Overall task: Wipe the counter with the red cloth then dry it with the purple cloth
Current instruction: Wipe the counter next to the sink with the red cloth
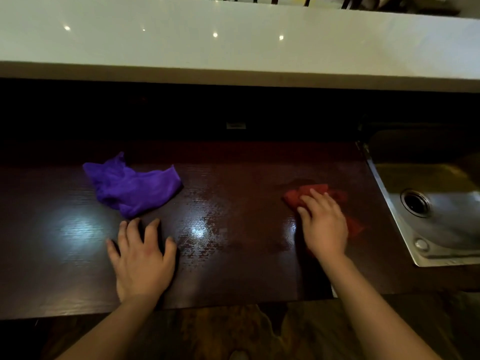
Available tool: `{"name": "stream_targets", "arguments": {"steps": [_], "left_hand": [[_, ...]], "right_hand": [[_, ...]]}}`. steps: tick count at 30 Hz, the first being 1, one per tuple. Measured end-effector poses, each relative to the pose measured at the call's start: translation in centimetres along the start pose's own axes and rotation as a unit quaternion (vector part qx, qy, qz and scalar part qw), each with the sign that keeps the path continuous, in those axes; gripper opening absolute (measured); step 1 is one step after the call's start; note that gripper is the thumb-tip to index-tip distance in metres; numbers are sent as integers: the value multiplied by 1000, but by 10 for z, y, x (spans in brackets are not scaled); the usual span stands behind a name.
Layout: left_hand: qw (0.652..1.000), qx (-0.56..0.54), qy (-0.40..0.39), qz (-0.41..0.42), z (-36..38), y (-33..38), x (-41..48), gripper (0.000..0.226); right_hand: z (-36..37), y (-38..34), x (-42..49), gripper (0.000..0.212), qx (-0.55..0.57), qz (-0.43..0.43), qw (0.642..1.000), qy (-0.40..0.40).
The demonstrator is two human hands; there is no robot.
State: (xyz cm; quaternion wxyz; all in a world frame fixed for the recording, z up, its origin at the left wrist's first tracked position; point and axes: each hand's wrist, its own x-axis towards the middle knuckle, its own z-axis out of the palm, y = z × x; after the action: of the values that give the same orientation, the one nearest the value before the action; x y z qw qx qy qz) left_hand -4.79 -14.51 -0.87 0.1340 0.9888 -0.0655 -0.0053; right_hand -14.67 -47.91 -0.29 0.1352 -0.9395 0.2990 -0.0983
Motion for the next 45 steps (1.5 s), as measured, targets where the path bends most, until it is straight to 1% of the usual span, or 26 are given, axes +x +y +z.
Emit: {"name": "stream_targets", "arguments": {"steps": [2, 4, 6, 7, 8, 9, 11, 12, 14, 16, 18, 20, 22, 23, 24, 26, 29, 31, 32, 33, 34, 37, 39, 41, 43, 45], "left_hand": [[1000, -3, 0, -2, -1, 1, 0, 58], [1000, -7, 1, -5, 0, 0, 0, 58], [1000, -8, 6, -2, 1, -1, 0, 57], [1000, -8, 9, -1, 1, -1, 1, 57], [1000, -8, 11, 0, 2, -2, 1, 57], [1000, -7, 13, 0, 3, -2, 1, 57], [1000, -4, 18, 3, 5, -2, 1, 58], [1000, 0, 20, 5, 6, -3, 2, 58], [1000, 5, 23, 7, 7, -3, 2, 58], [1000, 7, 26, 6, 7, -4, 3, 57], [1000, 9, 26, 5, 7, -4, 3, 56], [1000, 9, 29, 8, 8, -4, 3, 57], [999, 8, 32, 7, 8, -5, 3, 57], [999, 7, 34, 6, 9, -6, 3, 57], [999, 7, 36, 5, 10, -6, 4, 57], [999, 9, 36, 5, 11, -6, 4, 57], [999, 7, 34, 3, 9, -5, 4, 55], [1000, 11, 29, 1, 9, -4, 4, 55], [1000, 11, 28, 1, 8, -4, 4, 55], [1000, 11, 28, 3, 8, -5, 4, 56], [1000, 10, 28, 4, 8, -5, 3, 56], [1000, 11, 28, 6, 8, -5, 2, 58], [1000, 11, 28, 7, 9, -5, 2, 58], [1000, 9, 29, 8, 9, -6, 3, 58], [1000, 9, 25, 5, 9, -5, 4, 59], [1000, 14, 19, 2, 9, -4, 3, 59]], "right_hand": [[6, -25, -9, 34, 0, -73, 997, -29], [8, -33, -38, 32, -5, -163, 985, -56], [3, -19, -63, 30, -3, -221, 973, -73], [0, -6, -67, 29, -6, -229, 971, -73], [-2, 8, -64, 29, -12, -215, 975, -62], [-4, 22, -55, 29, -15, -173, 984, -47], [-5, 38, -25, 32, -15, -50, 999, -11], [-4, 40, -7, 34, -16, -7, 1000, 4], [2, 30, 27, 40, -21, 15, 1000, 7], [12, 8, 52, 42, -31, 3, 999, -8], [18, -20, 57, 43, -30, -32, 999, -29], [24, -43, 35, 40, -10, -119, 991, -51], [27, -54, -15, 37, 3, -243, 967, -78], [27, -53, -41, 36, 3, -291, 952, -98], [23, -47, -57, 35, 5, -316, 942, -116], [18, -27, -54, 34, 2, -295, 948, -115], [14, -25, -2, 36, -21, -163, 983, -83], [17, -40, 33, 40, -19, -83, 993, -79], [22, -51, 42, 42, -21, -64, 995, -80], [26, -64, 43, 43, -22, -65, 994, -84], [30, -75, 37, 45, -26, -88, 991, -93], [33, -89, -11, 44, -28, -236, 965, -115], [28, -73, -40, 40, -21, -296, 947, -122], [20, -49, -39, 38, -25, -279, 952, -124], [17, -33, -10, 37, -28, -205, 973, -104], [20, -40, 34, 39, -32, -108, 990, -83]]}}
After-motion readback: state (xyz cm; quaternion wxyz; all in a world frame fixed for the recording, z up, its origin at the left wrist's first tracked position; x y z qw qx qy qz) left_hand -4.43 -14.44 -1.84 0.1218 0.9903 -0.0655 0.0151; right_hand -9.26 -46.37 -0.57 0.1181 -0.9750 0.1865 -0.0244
